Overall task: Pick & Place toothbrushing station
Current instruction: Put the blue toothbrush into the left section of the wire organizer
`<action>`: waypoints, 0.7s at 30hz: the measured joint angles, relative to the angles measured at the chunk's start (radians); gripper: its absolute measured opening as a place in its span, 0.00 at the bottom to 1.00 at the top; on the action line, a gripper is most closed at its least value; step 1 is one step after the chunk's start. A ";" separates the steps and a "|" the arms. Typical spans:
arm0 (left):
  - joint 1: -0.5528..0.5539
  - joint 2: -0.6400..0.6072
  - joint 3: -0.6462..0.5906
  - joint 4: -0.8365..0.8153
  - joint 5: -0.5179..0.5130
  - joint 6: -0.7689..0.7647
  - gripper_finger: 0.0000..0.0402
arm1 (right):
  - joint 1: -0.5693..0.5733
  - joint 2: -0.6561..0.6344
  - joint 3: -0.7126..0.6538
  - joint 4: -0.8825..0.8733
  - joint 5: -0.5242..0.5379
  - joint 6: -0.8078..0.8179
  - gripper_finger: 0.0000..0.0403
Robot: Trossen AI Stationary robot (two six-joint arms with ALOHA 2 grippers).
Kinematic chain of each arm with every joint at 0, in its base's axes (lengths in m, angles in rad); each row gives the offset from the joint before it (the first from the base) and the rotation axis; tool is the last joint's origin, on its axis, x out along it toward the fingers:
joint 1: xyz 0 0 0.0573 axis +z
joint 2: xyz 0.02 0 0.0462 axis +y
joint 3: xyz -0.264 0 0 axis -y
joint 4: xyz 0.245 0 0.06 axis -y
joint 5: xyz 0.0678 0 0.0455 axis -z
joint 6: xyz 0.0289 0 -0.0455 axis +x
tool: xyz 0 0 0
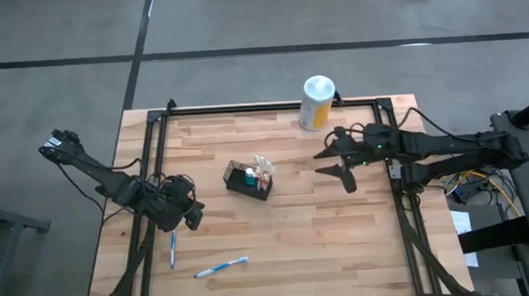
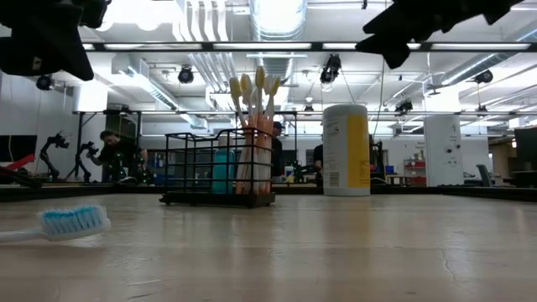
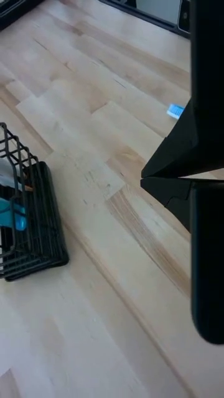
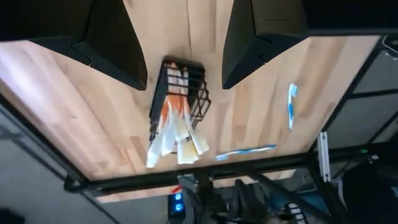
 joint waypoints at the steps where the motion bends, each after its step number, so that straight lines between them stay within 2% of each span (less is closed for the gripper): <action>1: 0.000 0.000 0.000 0.000 0.000 -0.002 0.02 | 0.000 -0.020 -0.012 0.005 0.001 -0.002 0.50; 9: 0.000 0.000 0.000 0.000 0.000 -0.008 0.02 | 0.001 -0.157 -0.184 0.120 0.031 0.046 0.50; 14: 0.000 0.000 0.000 0.000 0.000 -0.006 0.02 | 0.001 -0.234 -0.290 0.266 0.029 -0.038 0.50; 17: 0.000 0.000 0.000 0.000 0.000 -0.003 0.02 | 0.001 -0.284 -0.334 0.278 0.051 -0.052 0.50; 21: 0.000 0.000 0.000 0.000 0.000 -0.003 0.02 | 0.000 -0.345 -0.405 0.272 0.081 0.019 0.50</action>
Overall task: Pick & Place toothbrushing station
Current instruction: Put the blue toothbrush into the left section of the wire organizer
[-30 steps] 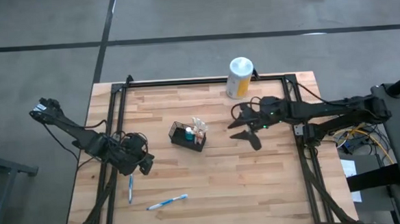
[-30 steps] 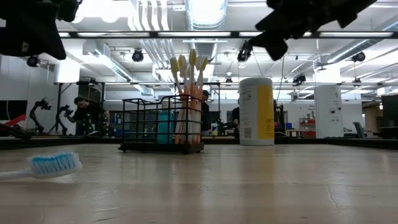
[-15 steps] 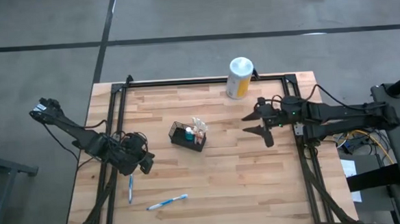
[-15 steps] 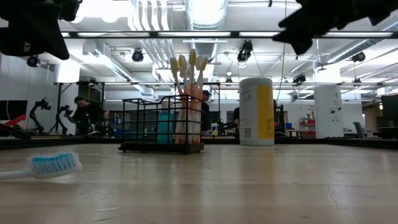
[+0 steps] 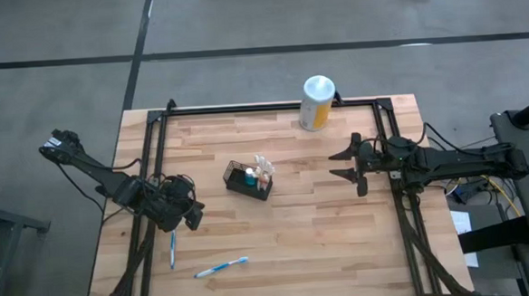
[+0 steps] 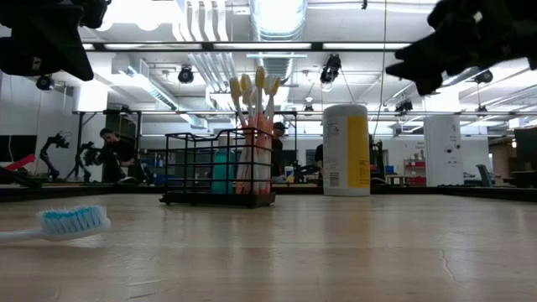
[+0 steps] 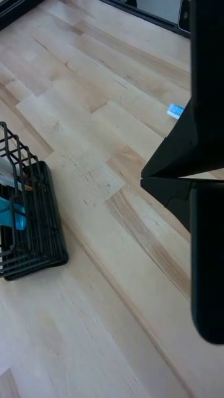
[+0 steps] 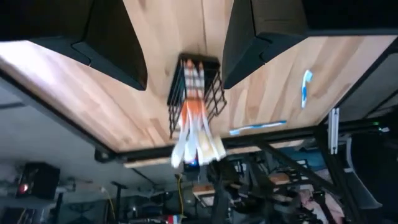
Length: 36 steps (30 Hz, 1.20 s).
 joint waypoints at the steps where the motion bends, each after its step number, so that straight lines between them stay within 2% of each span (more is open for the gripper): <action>1: 0.000 0.000 0.000 0.000 0.000 0.000 0.02 | 0.000 -0.017 -0.019 0.000 0.000 0.016 0.50; 15: 0.000 0.000 -0.001 0.000 0.000 0.000 0.02 | 0.001 -0.163 -0.189 0.039 -0.001 0.130 0.50; 21: 0.000 0.000 -0.001 0.000 0.000 0.000 0.02 | 0.001 -0.234 -0.261 0.087 -0.001 0.117 0.50; 29: 0.000 0.000 -0.001 -0.001 0.000 0.023 0.02 | 0.000 -0.308 -0.265 0.058 0.026 0.042 0.50; 36: 0.000 0.000 -0.001 -0.001 0.000 0.024 0.02 | 0.001 -0.308 -0.265 0.058 0.025 0.031 0.50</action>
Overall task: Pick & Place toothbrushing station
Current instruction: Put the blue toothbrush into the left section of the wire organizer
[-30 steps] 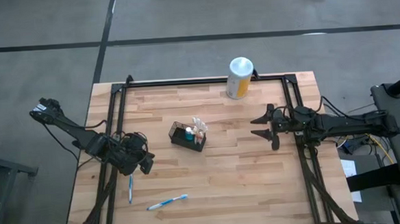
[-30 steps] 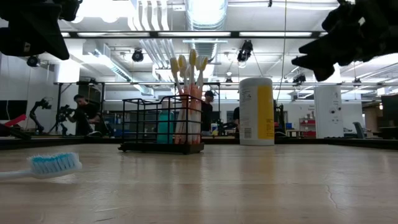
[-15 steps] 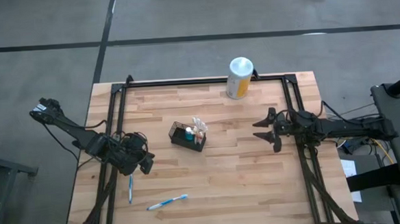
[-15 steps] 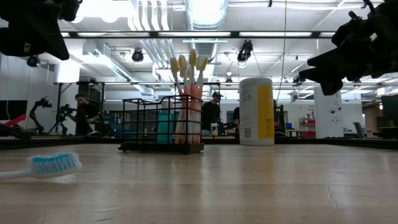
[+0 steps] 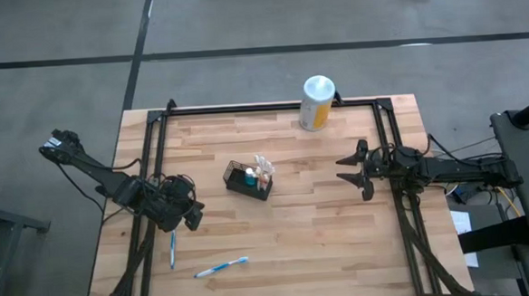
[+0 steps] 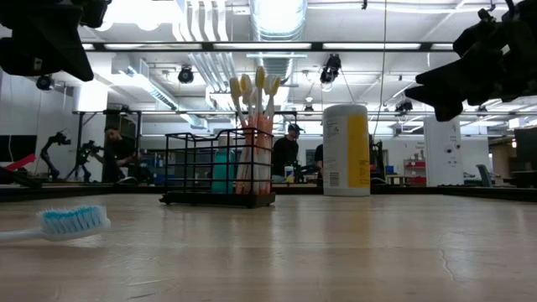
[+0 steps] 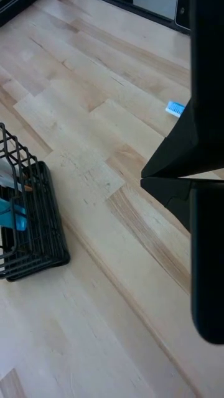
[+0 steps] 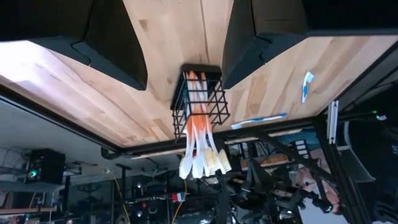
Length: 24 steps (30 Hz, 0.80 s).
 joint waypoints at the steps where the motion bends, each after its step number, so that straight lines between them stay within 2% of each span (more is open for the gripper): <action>1: 0.000 0.000 0.000 0.000 0.000 0.000 0.02 | 0.000 0.003 0.000 0.000 0.000 0.000 0.50; 12: 0.000 0.000 0.000 0.001 0.009 0.000 0.02 | 0.000 0.004 0.000 -0.001 -0.001 0.000 0.50; 20: 0.000 0.000 0.000 0.001 0.077 0.013 0.02 | 0.000 0.004 0.000 -0.001 -0.001 0.000 0.50; 24: -0.001 0.000 0.000 0.001 0.168 0.079 0.02 | 0.000 0.004 0.000 -0.001 -0.001 0.000 0.50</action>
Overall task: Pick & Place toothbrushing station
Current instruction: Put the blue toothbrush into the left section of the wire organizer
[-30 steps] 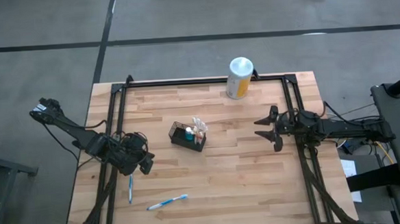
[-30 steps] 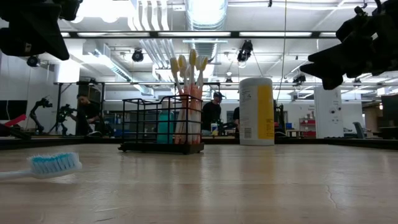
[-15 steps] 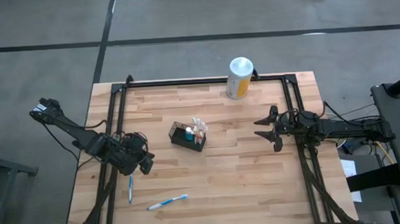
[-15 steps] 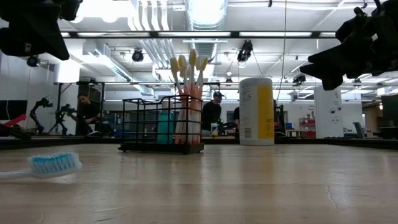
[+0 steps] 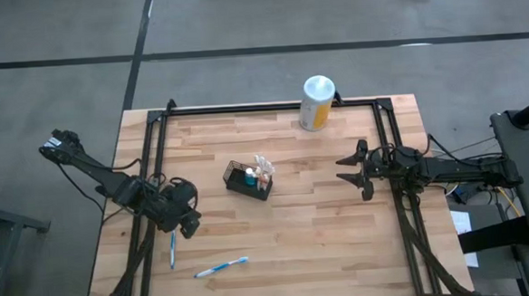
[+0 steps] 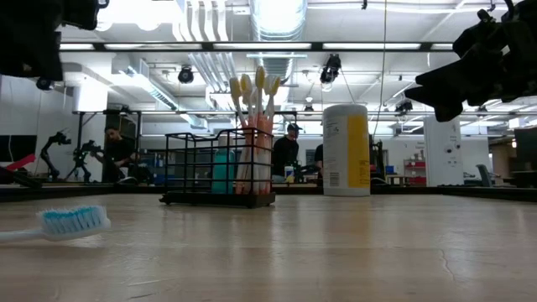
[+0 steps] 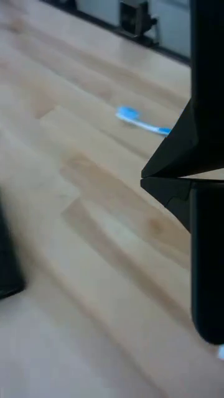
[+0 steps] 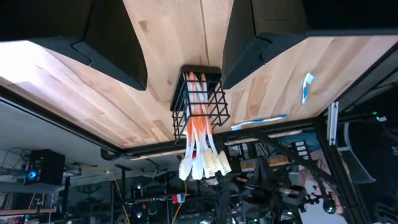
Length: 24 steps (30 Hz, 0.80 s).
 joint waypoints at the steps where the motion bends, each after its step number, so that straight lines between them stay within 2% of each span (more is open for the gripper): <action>1: -0.001 0.000 0.000 -0.003 0.024 -0.010 0.02 | 0.000 0.000 0.000 0.000 0.000 0.000 0.50; 6: -0.006 0.000 -0.001 -0.087 0.062 -0.259 0.02 | 0.000 0.000 0.000 0.000 0.000 0.000 0.50; 10: -0.044 0.000 -0.001 -0.291 0.127 -0.425 0.02 | 0.000 0.000 0.000 0.000 0.000 0.000 0.50; 12: -0.075 0.000 -0.002 -0.358 0.128 -0.508 0.02 | 0.000 0.000 0.000 0.000 0.000 0.000 0.50; 24: -0.190 0.003 -0.031 -0.302 0.070 -0.711 0.02 | 0.000 0.000 0.000 0.000 0.000 0.000 0.50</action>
